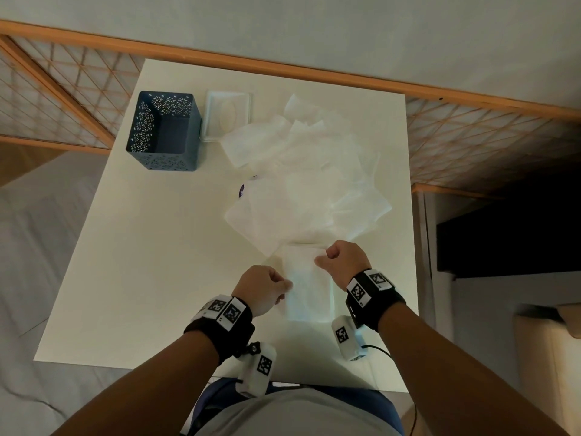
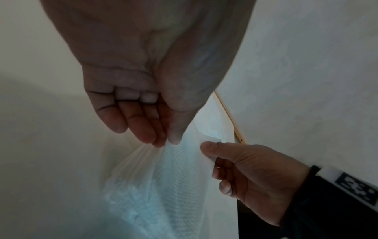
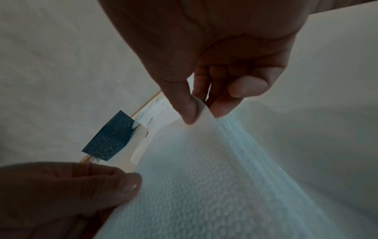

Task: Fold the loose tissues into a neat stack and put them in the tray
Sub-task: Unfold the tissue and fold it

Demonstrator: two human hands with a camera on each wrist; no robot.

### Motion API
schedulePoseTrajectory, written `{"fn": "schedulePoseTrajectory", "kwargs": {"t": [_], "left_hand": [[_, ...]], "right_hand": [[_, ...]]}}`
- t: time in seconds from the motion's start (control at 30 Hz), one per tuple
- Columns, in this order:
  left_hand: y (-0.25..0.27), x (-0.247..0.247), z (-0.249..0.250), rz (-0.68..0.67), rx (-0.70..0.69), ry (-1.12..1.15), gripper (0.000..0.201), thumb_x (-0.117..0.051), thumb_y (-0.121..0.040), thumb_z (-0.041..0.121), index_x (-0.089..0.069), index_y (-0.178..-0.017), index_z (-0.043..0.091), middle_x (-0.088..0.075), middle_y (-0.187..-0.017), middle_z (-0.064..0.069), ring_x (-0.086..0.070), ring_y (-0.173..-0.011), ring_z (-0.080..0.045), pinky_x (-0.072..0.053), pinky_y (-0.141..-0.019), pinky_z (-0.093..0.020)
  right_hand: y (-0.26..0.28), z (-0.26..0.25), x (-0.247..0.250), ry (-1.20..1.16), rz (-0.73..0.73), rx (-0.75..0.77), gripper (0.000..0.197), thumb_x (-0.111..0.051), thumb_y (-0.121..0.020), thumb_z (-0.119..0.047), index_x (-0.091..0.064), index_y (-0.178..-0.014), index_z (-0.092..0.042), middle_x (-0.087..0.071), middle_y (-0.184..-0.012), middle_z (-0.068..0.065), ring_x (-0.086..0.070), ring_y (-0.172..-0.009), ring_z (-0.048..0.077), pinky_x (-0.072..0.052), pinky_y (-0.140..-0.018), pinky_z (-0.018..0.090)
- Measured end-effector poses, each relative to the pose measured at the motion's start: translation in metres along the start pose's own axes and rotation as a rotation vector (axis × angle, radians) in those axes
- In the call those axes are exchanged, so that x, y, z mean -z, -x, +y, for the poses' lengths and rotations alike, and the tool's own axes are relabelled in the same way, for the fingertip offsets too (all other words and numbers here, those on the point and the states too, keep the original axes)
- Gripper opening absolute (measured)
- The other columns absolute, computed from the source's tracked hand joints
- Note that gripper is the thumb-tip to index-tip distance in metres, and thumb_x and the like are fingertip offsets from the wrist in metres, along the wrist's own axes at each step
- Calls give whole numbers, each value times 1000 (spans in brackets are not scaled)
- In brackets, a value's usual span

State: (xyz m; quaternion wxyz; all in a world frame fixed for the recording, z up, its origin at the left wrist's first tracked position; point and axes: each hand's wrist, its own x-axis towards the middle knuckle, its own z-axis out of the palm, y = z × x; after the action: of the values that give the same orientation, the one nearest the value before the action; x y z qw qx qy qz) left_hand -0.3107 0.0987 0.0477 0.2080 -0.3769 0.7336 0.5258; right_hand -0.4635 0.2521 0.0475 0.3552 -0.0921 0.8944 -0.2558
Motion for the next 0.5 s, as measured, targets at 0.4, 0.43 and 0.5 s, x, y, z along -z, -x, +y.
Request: {"fn": "schedulePoseTrajectory", "kwargs": {"t": [0.4, 0.43, 0.5], "left_hand": [[-11, -3, -2, 9, 67, -129, 30, -74, -89, 37, -63, -69, 17, -75, -74, -3, -70, -73, -23, -57, -76, -39], [-12, -3, -3, 6, 66, -134, 32, -75, -88, 38, -62, -68, 17, -74, -73, -4, -68, -69, -22, -56, -73, -39], [-13, -3, -4, 2, 61, -138, 35, -76, -86, 41, -62, -66, 16, -74, -73, -9, -63, -64, -20, -55, -69, -38]], "right_hand": [[-8, 6, -4, 81, -14, -83, 32, -78, -83, -45, -57, -87, -22, -65, -87, -3, -61, -76, 15, -45, -63, 30], [-8, 7, -2, 80, -18, -86, 34, -78, -83, -47, -56, -88, -21, -65, -87, -2, -61, -76, 16, -45, -63, 30], [-12, 6, 5, 78, -16, -75, 38, -79, -82, -50, -56, -90, -20, -64, -87, -2, -60, -76, 16, -45, -64, 31]]}}
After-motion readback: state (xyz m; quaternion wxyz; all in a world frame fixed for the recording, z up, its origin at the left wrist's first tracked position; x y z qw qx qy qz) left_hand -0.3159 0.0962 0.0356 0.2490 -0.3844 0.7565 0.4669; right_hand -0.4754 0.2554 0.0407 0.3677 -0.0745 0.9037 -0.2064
